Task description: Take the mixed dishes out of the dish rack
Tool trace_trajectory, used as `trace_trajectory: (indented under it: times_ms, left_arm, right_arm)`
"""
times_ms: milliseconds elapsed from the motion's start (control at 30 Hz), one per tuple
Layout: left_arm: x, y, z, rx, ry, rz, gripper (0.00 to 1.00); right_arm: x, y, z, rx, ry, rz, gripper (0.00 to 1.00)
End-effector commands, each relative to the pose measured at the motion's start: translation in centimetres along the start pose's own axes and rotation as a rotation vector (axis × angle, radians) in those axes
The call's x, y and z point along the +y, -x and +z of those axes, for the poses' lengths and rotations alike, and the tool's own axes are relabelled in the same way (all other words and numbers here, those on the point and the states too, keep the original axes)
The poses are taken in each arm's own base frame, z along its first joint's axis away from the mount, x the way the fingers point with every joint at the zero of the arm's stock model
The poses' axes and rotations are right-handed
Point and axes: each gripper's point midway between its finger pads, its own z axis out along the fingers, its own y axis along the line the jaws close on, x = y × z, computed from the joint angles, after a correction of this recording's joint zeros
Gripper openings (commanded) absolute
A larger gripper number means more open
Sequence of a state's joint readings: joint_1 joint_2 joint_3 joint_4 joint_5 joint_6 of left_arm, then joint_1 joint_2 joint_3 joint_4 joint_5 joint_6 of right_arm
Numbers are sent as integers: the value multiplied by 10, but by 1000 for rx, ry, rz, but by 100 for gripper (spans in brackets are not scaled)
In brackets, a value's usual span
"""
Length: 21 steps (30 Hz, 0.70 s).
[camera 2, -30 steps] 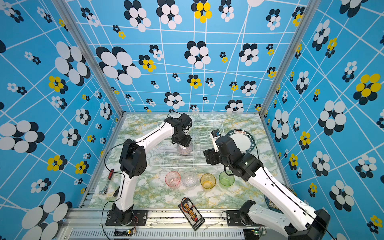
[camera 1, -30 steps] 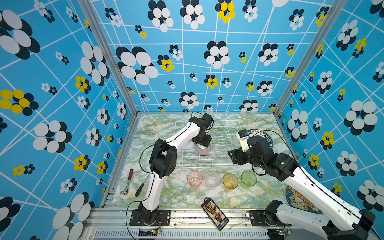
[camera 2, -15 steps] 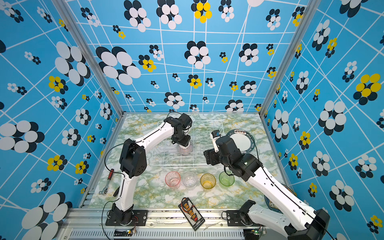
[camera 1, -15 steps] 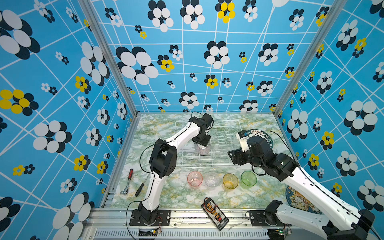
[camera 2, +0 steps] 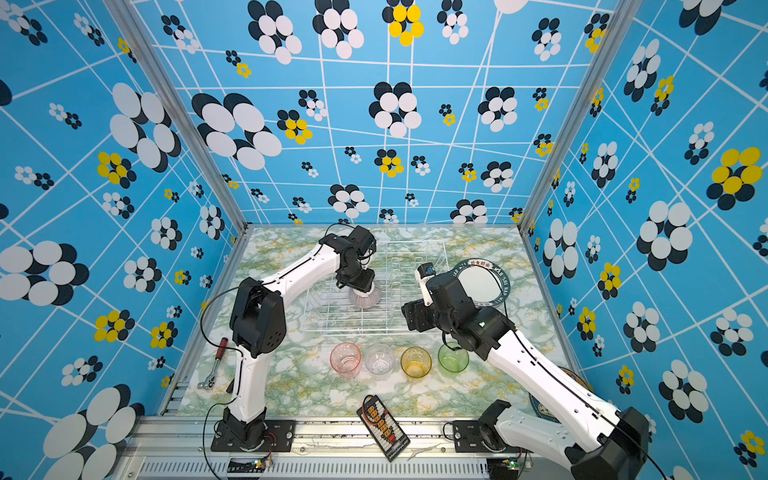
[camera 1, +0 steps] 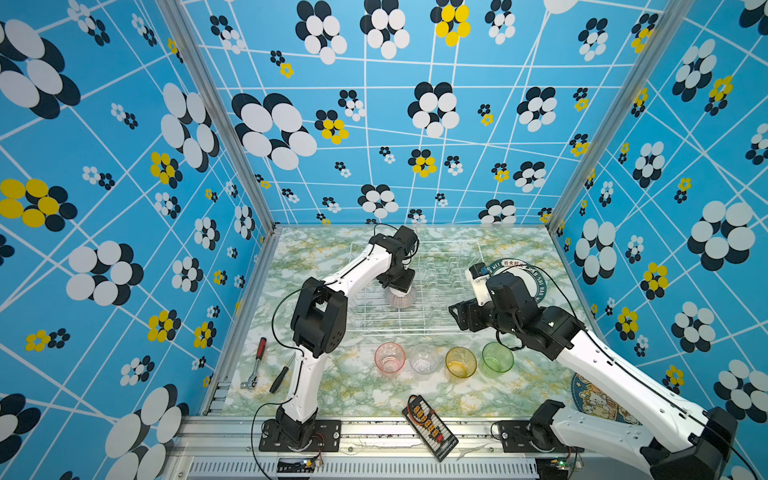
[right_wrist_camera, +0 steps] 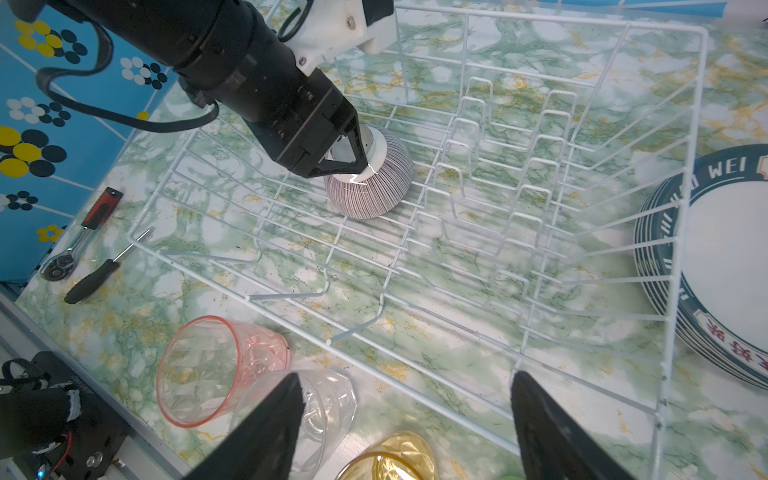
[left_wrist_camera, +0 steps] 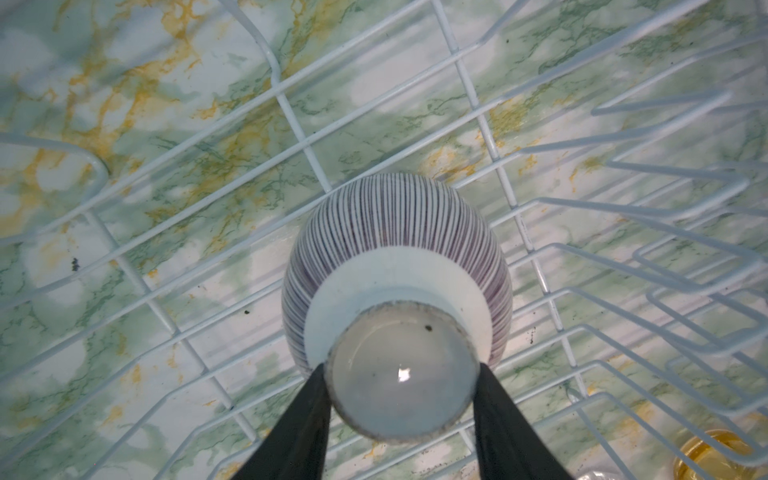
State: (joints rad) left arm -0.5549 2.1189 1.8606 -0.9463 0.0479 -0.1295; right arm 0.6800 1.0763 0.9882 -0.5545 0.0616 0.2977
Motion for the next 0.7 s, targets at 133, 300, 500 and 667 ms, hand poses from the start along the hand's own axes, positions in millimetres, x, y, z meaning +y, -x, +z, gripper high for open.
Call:
trace_trajectory:
  times_ms: [133, 300, 500, 667]
  left_arm:
    - [3, -8, -33, -57, -72, -30, 46]
    - [5, -14, -45, -94, -155, -68, 46]
    - [13, -20, -46, -118, -264, -133, 46]
    - [15, -21, -60, -170, -343, -166, 46]
  right_arm:
    - [26, -3, 17, 3, 162, 79, 79]
    - [43, -6, 28, 13, 275, 128, 79]
    - [55, -4, 41, 21, 408, 223, 75]
    - [64, -1, 53, 16, 525, 315, 69]
